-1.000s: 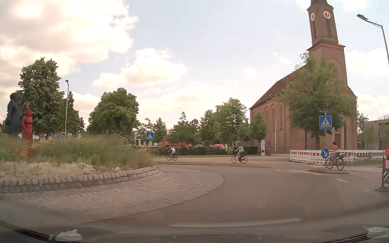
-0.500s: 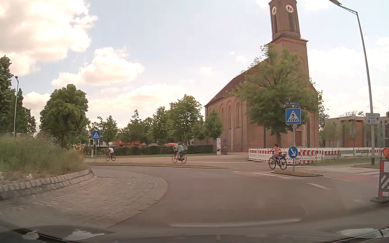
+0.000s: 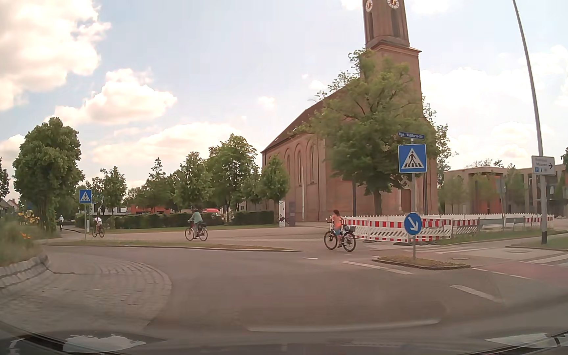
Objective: Follow the waypoints while adhering to traffic rules and regulations
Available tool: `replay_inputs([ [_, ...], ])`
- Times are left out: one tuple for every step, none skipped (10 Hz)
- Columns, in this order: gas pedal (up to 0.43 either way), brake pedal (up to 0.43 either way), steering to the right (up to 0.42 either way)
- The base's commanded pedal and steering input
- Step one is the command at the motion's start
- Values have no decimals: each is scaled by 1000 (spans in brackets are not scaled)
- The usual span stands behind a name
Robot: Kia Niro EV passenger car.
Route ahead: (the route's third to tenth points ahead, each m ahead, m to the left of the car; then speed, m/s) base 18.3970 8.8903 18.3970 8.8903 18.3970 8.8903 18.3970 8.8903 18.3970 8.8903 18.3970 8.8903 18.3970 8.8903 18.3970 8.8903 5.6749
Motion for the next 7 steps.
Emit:
replay_inputs([
  [150, 12, 4],
  [150, 12, -45],
  [150, 12, -88],
  [138, 12, -132],
  [138, 12, -163],
  [130, 12, -203],
  [130, 12, -237],
])
